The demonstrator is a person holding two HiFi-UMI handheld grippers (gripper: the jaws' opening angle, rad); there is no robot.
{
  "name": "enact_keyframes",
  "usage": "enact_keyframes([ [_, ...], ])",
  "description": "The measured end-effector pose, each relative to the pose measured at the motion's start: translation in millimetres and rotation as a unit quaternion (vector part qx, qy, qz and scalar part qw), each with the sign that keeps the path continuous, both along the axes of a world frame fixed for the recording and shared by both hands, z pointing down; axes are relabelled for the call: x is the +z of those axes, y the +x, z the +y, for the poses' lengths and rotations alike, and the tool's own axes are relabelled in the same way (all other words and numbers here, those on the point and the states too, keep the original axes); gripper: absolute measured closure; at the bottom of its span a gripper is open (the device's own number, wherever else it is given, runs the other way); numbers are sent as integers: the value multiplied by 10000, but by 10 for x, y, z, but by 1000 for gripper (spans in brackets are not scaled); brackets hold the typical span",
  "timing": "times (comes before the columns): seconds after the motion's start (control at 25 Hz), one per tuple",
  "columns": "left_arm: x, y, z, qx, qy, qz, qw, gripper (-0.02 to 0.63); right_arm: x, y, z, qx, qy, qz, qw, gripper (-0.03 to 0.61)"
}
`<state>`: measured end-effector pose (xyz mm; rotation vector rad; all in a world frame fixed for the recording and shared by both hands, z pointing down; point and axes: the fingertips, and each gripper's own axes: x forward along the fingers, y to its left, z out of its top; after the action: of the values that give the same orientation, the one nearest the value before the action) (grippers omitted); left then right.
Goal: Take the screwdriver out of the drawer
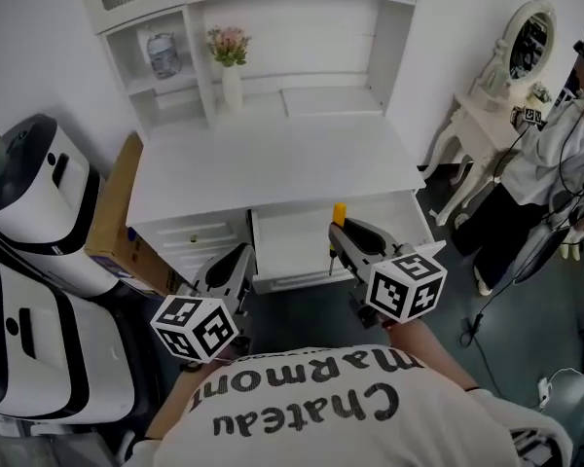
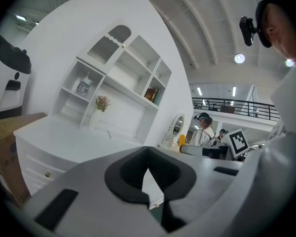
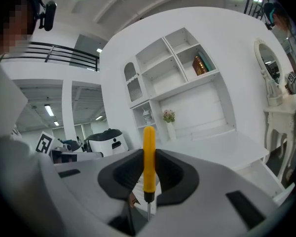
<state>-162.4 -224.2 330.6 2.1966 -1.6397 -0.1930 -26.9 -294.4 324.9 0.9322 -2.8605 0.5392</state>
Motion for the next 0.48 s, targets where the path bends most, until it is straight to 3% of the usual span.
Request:
enact_keyframes([
  [0.48, 24, 576, -285, -234, -172, 119, 9995, 592, 15, 505, -348, -278, -119, 189, 9994, 495],
])
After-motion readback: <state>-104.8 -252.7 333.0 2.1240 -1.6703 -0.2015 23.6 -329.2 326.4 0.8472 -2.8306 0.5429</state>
